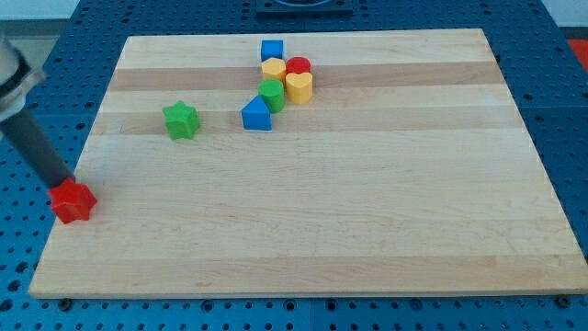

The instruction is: Move green star a bit right and down

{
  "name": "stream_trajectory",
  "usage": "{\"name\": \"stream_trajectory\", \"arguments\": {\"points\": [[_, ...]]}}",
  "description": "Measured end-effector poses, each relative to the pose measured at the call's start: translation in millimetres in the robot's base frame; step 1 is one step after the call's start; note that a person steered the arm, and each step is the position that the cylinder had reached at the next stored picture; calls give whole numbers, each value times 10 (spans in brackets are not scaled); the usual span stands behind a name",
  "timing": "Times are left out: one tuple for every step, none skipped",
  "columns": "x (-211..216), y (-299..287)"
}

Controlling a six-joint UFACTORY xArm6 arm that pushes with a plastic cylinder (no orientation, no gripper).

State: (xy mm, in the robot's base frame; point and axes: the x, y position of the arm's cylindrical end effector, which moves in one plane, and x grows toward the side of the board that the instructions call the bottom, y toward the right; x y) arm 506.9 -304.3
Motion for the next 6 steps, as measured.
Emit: {"name": "stream_trajectory", "arguments": {"points": [[358,1],[453,151],[388,256],[182,-7],[-400,23],[-962,143]]}}
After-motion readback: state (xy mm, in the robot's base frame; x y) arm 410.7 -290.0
